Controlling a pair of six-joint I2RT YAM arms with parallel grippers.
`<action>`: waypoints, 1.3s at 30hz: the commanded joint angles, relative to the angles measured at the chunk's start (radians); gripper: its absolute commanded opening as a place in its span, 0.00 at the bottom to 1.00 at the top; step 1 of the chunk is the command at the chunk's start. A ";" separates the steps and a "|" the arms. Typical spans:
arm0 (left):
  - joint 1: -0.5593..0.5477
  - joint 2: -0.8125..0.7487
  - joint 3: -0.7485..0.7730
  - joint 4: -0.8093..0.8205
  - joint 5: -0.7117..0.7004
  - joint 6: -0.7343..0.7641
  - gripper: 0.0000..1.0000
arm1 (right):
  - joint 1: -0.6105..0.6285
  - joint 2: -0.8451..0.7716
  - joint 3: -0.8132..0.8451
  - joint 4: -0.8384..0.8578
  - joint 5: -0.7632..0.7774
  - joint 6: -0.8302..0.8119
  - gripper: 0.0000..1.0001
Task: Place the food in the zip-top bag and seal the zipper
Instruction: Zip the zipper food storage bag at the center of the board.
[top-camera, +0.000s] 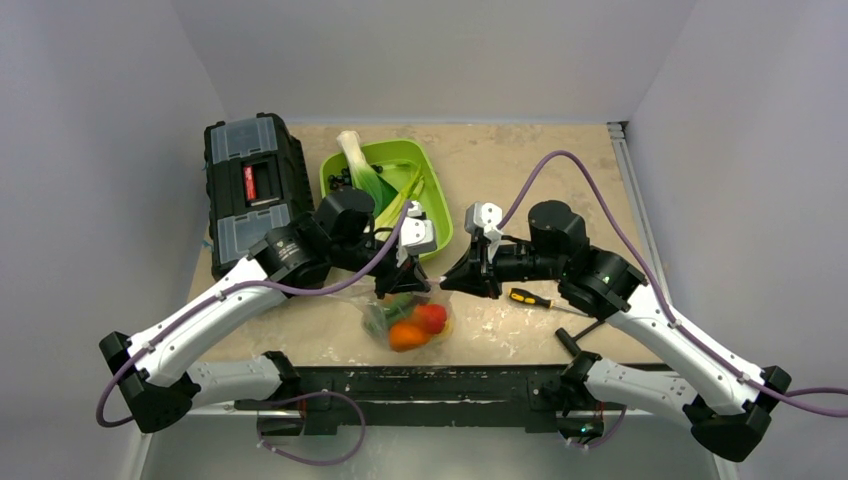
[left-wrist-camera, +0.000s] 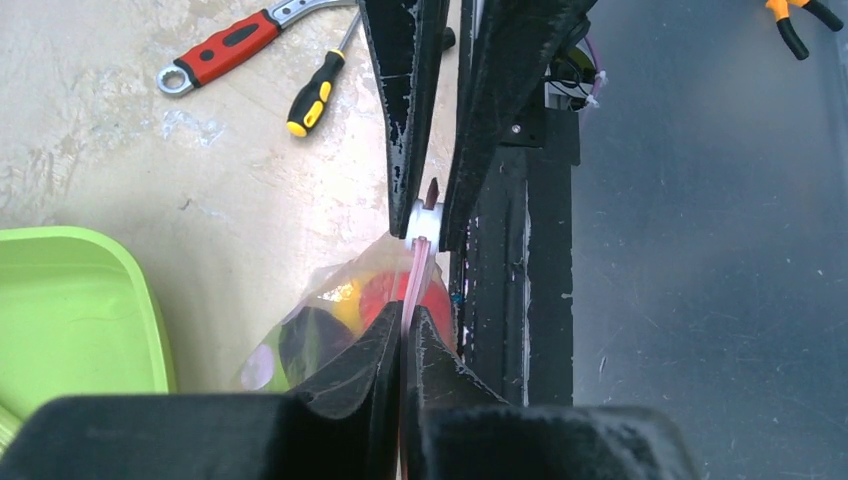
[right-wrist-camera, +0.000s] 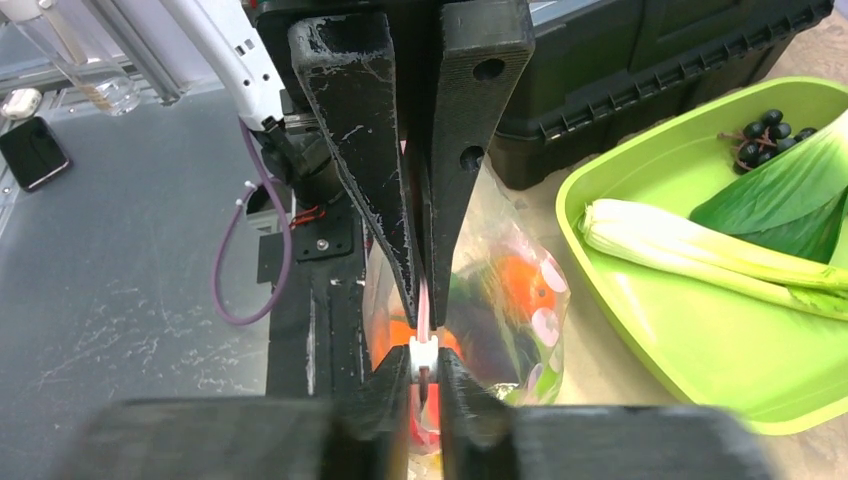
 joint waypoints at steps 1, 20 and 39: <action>0.011 0.006 0.051 0.010 0.021 -0.008 0.00 | 0.003 -0.012 0.037 0.017 0.006 0.004 0.18; 0.012 -0.010 0.041 0.025 0.037 -0.013 0.00 | 0.003 0.033 0.077 -0.014 0.010 0.012 0.10; 0.013 -0.024 0.031 0.046 0.087 -0.017 0.00 | 0.008 0.065 0.026 0.175 -0.095 0.082 0.00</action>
